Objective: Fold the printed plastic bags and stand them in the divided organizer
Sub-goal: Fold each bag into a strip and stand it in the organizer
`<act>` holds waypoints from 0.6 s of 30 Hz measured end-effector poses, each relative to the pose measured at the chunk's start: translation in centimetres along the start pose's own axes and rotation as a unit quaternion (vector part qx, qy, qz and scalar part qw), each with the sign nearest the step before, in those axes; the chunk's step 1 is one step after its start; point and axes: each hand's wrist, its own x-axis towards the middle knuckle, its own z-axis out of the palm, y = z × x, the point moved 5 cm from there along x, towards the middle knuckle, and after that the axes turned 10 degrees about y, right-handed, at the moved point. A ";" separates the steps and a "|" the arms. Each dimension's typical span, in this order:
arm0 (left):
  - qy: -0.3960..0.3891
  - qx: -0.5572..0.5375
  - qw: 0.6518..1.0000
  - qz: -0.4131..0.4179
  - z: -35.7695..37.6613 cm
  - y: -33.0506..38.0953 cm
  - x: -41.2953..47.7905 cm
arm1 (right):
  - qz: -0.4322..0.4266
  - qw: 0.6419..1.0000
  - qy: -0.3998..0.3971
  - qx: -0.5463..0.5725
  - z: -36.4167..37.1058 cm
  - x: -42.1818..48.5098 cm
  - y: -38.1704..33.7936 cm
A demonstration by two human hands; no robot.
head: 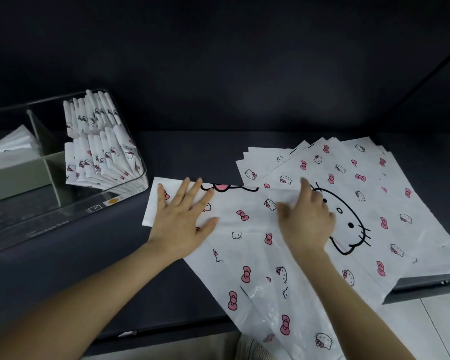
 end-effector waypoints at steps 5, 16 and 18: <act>0.012 -0.006 1.000 -0.015 0.1 0.1 0.0 | -0.292 0.955 -0.048 0.007 3.3 -5.0 -6.4; -0.035 0.000 0.999 -0.024 0.1 0.0 0.1 | -0.179 0.964 -0.196 -0.031 3.1 -2.3 3.3; -0.034 -0.001 0.999 -0.023 0.0 0.0 0.1 | -0.157 0.977 -0.144 0.004 2.4 -0.8 2.1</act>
